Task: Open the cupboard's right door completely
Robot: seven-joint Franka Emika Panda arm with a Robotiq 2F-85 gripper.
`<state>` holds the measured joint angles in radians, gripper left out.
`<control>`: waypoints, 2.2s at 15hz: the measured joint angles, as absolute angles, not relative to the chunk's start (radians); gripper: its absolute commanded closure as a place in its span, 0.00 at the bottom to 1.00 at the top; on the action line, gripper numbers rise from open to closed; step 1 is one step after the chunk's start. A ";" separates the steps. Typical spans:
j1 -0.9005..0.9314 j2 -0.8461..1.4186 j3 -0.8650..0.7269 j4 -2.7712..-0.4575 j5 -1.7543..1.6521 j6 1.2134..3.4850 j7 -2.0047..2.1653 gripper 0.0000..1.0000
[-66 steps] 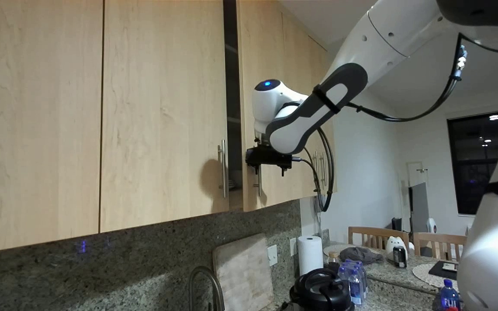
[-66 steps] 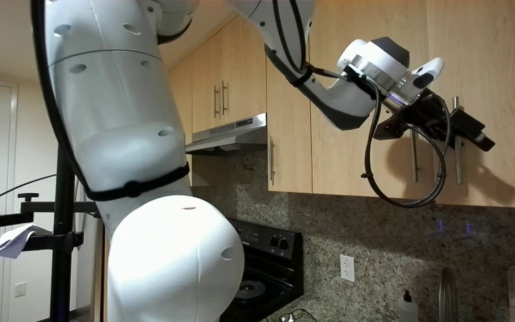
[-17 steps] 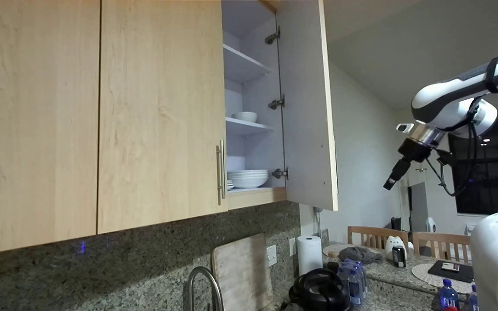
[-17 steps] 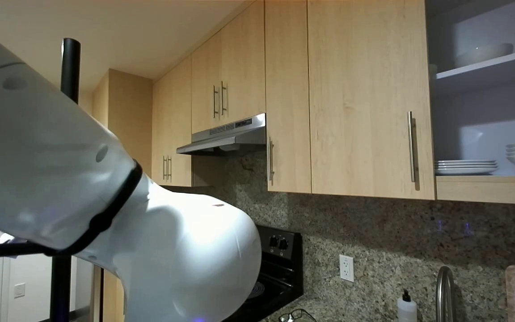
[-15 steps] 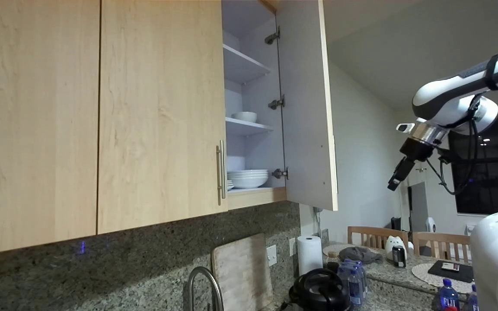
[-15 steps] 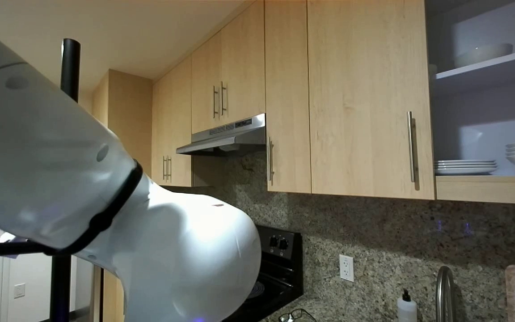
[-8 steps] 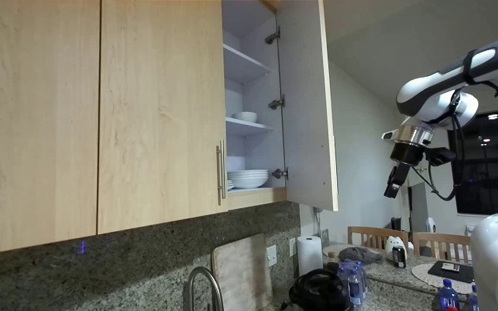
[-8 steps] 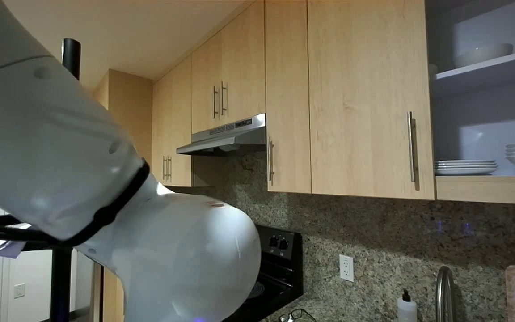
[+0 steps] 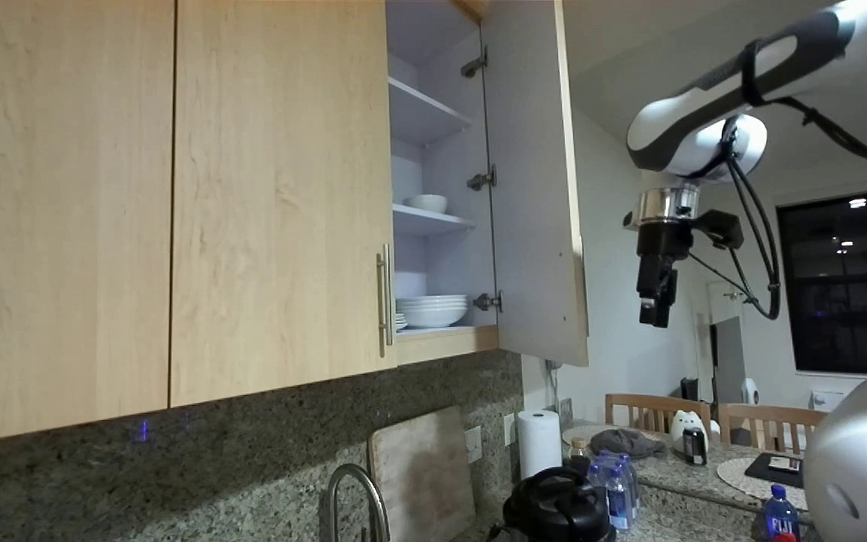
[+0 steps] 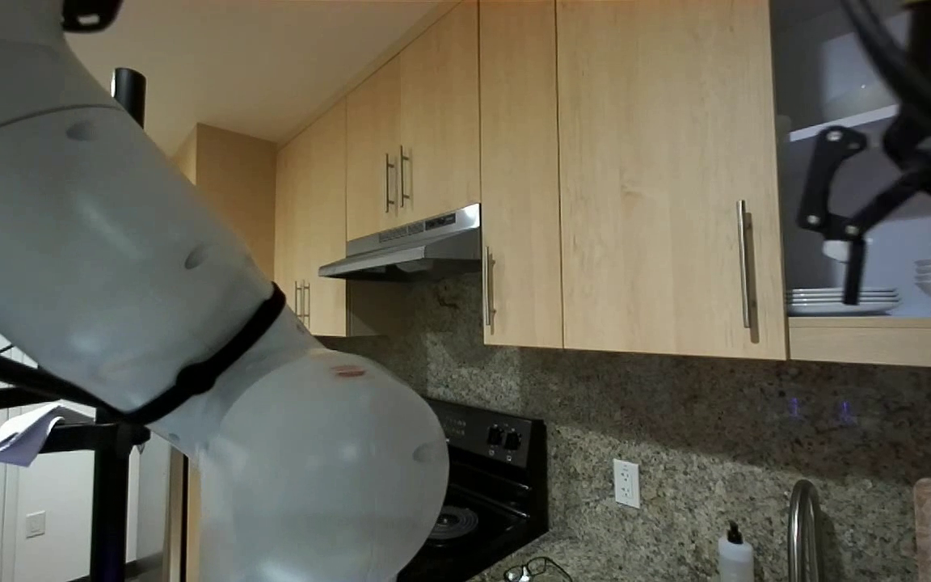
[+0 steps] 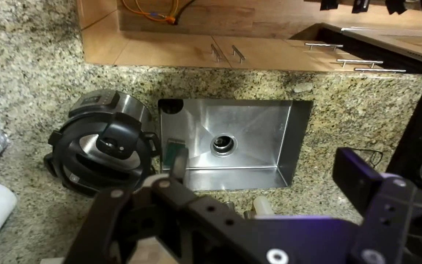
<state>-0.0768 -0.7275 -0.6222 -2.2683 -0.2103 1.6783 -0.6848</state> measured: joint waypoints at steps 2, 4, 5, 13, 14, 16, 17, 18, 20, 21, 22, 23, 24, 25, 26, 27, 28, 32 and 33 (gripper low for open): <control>-0.114 -0.736 -0.498 -2.278 -0.185 1.653 -0.557 0.00; -0.127 -0.746 -0.381 -2.279 -0.169 1.636 -0.415 0.00; -0.128 -0.750 -0.326 -2.278 -0.166 1.634 -0.344 0.00; -0.111 -0.627 -0.056 -2.133 -0.163 1.620 -0.023 0.00; -0.112 -0.589 -0.054 -2.099 -0.166 1.623 -0.005 0.00; -0.120 -0.506 -0.061 -2.031 -0.170 1.640 0.040 0.00; -0.127 -0.466 -0.066 -2.001 -0.173 1.663 0.068 0.00; -0.137 -0.427 -0.070 -1.975 -0.182 1.703 0.104 0.00; -0.157 -0.363 -0.072 -1.937 -0.218 1.788 0.177 0.00; -0.166 -0.339 -0.072 -1.923 -0.245 1.823 0.215 0.00; -0.173 -0.319 -0.071 -1.911 -0.275 1.848 0.258 0.00; -0.179 -0.303 -0.069 -1.901 -0.306 1.862 0.305 0.00; -0.185 -0.292 -0.068 -1.894 -0.337 1.866 0.352 0.00; -0.191 -0.284 -0.066 -1.890 -0.368 1.866 0.401 0.00; -0.197 -0.279 -0.065 -1.889 -0.397 1.866 0.449 0.00; -0.203 -0.276 -0.064 -1.889 -0.425 1.864 0.498 0.00; -0.209 -0.274 -0.064 -1.889 -0.450 1.861 0.541 0.00; -0.229 -0.273 -0.068 -1.890 -0.499 1.840 0.660 0.00; -0.233 -0.273 -0.071 -1.890 -0.500 1.838 0.676 0.00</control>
